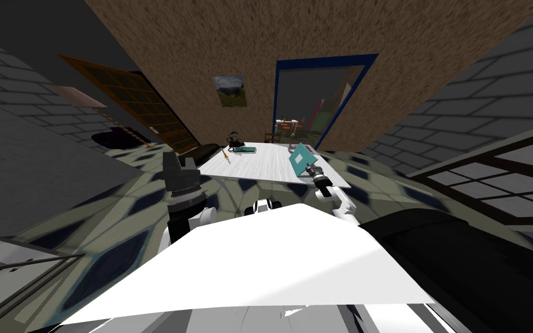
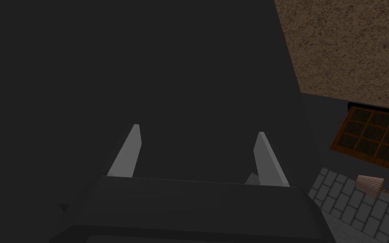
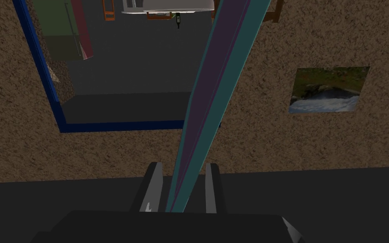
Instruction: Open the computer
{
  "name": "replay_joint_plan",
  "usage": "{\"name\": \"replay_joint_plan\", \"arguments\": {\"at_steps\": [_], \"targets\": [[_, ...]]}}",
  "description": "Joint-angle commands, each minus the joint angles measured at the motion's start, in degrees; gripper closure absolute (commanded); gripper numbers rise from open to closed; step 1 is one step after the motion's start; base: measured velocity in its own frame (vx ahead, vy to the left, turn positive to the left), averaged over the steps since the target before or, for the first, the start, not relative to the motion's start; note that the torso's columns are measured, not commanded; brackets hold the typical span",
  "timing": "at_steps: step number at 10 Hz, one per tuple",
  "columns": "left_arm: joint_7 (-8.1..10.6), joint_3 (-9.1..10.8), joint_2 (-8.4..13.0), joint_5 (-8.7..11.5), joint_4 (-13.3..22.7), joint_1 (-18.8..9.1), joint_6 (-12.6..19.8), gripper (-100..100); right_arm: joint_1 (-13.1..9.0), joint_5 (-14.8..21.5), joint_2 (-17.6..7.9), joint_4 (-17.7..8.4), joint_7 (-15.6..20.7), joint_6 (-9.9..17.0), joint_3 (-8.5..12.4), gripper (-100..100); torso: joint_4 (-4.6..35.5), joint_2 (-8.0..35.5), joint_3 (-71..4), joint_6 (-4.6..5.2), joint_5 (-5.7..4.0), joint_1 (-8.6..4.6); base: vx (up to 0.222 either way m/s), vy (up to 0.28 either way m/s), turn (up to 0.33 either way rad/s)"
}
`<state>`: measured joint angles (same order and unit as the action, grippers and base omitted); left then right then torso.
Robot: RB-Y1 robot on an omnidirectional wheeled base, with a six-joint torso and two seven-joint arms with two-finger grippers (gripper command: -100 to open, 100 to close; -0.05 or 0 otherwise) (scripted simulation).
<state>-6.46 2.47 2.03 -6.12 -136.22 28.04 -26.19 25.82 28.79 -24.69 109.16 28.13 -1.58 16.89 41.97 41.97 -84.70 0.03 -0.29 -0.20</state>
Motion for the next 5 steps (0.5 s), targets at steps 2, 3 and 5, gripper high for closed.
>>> {"name": "replay_joint_plan", "arguments": {"at_steps": [2,3,5], "targets": [[0.00,0.00,0.0,0.0,0.0,0.0,0.0,0,-2.1,-1.5,2.5,-4.4,-1.3,-2.6,-0.5,100,-0.1,0.0,0.0,-0.05,-0.20,-0.16,-0.017,-0.064,-0.024],[0.00,0.00,0.0,0.0,0.0,0.0,0.0,0,-2.9,-2.2,3.5,-6.0,-1.8,-3.6,-0.7,100,-0.2,-0.1,0.0,-0.06,-0.23,-0.18,-0.021,-0.043,-0.032],[0.00,0.00,0.0,0.0,0.0,0.0,0.0,0,-3.7,-2.8,4.4,-7.6,-2.3,-4.6,-0.8,100,-0.2,-0.1,0.0,-0.07,-0.31,-0.20,-0.019,-0.042,-0.027]]}}
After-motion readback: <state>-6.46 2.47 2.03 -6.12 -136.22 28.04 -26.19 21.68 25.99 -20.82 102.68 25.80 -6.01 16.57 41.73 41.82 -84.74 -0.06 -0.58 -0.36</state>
